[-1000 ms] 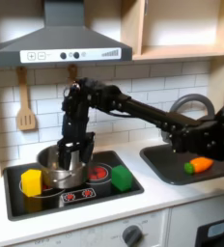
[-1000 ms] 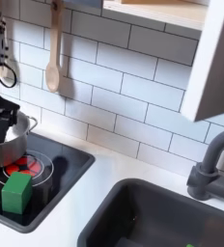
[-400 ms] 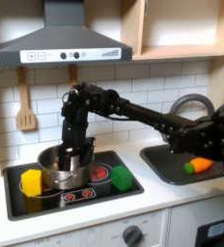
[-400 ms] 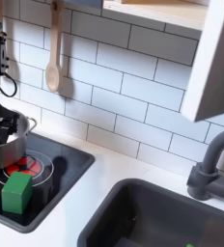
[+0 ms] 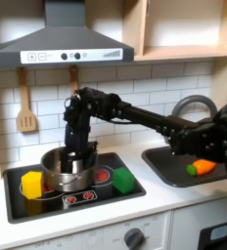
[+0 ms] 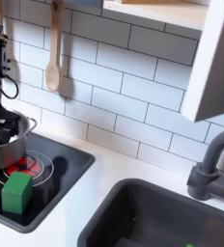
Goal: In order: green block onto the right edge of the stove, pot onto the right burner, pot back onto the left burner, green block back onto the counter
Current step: 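Move the pot onto the right burner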
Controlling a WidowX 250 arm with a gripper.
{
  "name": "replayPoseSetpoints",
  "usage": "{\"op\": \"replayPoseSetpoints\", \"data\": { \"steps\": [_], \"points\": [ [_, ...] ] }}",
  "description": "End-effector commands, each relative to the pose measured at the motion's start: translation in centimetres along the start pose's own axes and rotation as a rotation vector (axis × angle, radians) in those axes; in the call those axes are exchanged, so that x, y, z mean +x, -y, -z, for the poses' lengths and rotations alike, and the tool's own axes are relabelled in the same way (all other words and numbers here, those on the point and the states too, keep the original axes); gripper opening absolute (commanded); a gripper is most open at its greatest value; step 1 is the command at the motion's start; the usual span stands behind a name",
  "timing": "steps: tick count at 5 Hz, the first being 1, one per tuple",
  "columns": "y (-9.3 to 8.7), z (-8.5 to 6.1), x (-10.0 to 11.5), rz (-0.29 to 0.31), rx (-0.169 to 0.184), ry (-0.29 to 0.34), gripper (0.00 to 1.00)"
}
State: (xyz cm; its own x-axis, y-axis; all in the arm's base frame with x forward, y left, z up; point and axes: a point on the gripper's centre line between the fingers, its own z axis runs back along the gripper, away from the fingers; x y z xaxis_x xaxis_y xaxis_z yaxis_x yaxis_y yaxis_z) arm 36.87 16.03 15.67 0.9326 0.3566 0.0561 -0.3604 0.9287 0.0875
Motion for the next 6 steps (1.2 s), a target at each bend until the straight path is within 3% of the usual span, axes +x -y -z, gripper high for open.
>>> {"op": "replayPoseSetpoints", "data": {
  "steps": [1,4,6],
  "points": [
    [2.8,-0.4,-2.1,0.158,-0.017,0.029,1.00],
    [5.3,-1.2,-4.0,0.251,-0.049,0.055,1.00],
    [5.8,-1.2,-4.4,0.258,-0.048,0.058,1.00]
  ]
}}
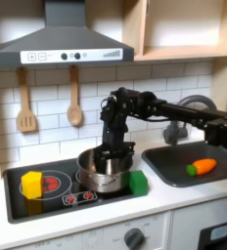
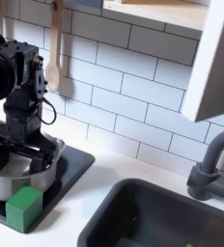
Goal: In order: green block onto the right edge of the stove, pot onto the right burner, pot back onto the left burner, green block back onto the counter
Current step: 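Move the pot onto the right burner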
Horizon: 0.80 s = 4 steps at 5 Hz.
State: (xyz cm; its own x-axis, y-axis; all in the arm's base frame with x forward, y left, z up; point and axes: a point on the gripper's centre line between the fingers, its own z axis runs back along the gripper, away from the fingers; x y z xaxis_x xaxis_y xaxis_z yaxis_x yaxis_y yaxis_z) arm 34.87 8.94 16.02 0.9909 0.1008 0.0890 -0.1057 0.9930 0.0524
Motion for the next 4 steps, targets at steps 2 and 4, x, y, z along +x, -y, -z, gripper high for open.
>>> {"op": "replayPoseSetpoints", "data": {
  "steps": [2,4],
  "points": [
    [0.0,-0.4,0.3,-0.020,0.007,0.014,1.00],
    [-0.1,-2.7,1.1,-0.017,0.008,0.059,1.00]
  ]
}}
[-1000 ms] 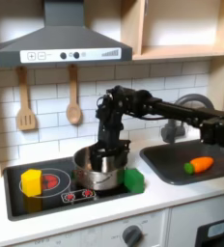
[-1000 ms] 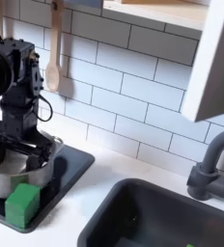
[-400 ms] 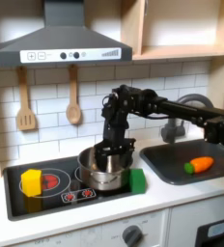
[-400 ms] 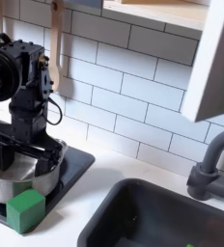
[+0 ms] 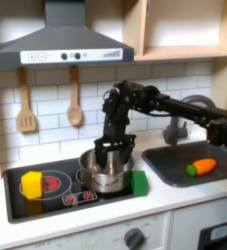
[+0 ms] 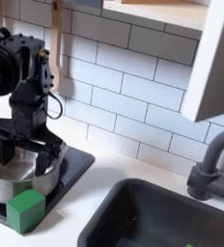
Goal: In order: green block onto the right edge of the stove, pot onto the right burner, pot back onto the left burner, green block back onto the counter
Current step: 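Move the pot onto the right burner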
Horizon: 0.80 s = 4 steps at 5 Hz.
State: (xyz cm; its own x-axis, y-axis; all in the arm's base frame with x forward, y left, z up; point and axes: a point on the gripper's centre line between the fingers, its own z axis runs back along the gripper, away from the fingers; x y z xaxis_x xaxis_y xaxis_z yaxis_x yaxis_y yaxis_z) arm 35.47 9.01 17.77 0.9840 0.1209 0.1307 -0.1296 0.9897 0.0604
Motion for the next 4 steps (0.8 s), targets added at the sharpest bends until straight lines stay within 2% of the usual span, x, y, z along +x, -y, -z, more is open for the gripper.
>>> {"op": "replayPoseSetpoints", "data": {
  "steps": [1,2,4],
  "points": [
    [-0.1,-1.5,0.3,0.012,-0.003,0.020,1.00],
    [-0.2,-1.2,0.3,0.014,0.002,0.004,1.00],
    [0.5,-3.3,0.3,0.026,-0.009,0.031,1.00]
  ]
}}
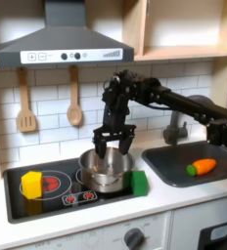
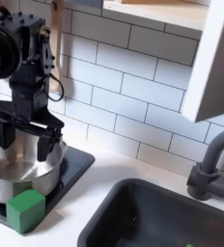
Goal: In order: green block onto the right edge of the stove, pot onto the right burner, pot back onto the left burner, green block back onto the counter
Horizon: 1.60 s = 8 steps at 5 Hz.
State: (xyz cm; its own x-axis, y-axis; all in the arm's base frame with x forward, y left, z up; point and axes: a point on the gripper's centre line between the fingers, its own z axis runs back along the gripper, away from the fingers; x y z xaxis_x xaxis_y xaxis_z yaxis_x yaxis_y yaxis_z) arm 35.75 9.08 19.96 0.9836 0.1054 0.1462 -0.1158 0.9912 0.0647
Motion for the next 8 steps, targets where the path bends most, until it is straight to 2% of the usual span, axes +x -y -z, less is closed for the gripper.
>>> {"op": "replayPoseSetpoints", "data": {
  "steps": [1,2,3,5,7,8],
  "points": [
    [1.0,-1.4,-0.7,0.014,-0.023,-0.016,1.00],
    [1.6,-2.4,-2.1,0.019,-0.034,-0.012,1.00],
    [3.0,-3.6,-3.3,0.056,-0.034,0.010,1.00],
    [4.6,-3.6,-6.4,0.113,-0.031,-0.019,1.00],
    [4.5,-3.4,-9.1,0.102,0.005,-0.052,1.00],
    [3.9,-3.7,-9.7,0.077,0.052,-0.035,1.00]
  ]
}}
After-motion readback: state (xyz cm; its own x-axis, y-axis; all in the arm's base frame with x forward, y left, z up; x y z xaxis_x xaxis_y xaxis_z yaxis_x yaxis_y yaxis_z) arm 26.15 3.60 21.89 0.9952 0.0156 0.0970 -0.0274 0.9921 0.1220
